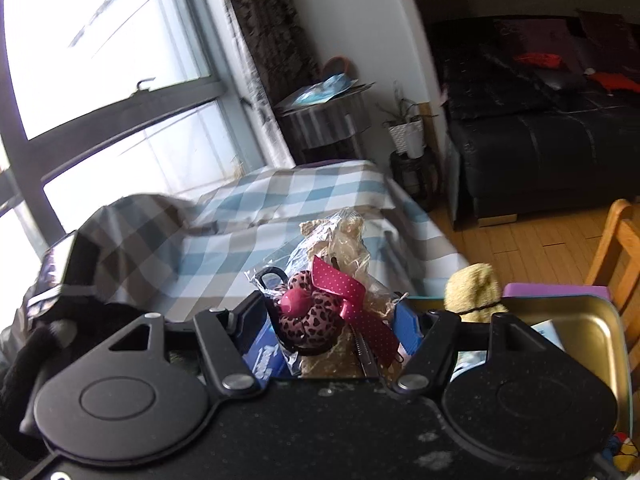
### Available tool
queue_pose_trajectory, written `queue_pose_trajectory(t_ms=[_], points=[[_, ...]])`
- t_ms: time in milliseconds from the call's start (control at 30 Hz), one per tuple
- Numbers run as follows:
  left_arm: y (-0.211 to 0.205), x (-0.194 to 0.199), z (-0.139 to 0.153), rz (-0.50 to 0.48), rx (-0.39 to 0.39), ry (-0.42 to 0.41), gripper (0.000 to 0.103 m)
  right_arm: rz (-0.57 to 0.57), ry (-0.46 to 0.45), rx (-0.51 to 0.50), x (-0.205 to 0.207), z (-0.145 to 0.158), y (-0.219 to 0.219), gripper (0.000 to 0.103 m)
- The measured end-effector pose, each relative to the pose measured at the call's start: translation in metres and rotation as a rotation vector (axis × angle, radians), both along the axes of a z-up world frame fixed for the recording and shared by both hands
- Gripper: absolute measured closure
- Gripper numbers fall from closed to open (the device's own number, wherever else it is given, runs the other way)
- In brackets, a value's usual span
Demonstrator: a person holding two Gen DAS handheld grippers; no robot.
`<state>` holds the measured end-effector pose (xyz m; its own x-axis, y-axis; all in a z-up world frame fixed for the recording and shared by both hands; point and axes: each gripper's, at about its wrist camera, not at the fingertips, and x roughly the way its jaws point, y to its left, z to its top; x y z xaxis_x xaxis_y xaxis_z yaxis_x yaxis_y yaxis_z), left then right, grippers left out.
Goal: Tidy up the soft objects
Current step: 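Carry the green ball and leopard-print sachet over the gold tray and open both tools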
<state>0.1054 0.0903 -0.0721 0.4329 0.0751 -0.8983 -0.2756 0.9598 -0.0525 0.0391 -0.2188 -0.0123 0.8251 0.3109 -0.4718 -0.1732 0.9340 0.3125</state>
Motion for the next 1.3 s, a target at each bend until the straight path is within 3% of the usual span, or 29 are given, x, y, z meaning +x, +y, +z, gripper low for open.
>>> queue_pose_trajectory(t_ms=[100,300,567,967,1133,1300], points=[[-0.003,-0.007,0.020,-0.031,0.039,-0.057,0.049,-0.103,-0.020,0.019,-0.002,0.006,-0.017,0.036],[-0.024,-0.011,0.050,-0.133,0.025,-0.128,0.049,-0.311,-0.054,-0.008,-0.009,0.018,-0.046,0.036],[-0.077,-0.009,0.061,-0.313,-0.030,-0.138,0.049,-0.504,-0.010,-0.032,-0.007,0.018,-0.074,0.036],[-0.156,-0.014,0.049,-0.532,-0.093,-0.080,0.048,-0.577,0.073,0.009,0.003,-0.004,-0.098,0.036],[-0.173,-0.017,0.038,-0.577,-0.067,-0.055,0.047,-0.600,0.089,0.016,0.004,-0.008,-0.104,0.036],[-0.182,-0.018,0.025,-0.590,-0.021,-0.050,0.037,-0.618,0.099,0.026,0.002,-0.011,-0.109,0.036]])
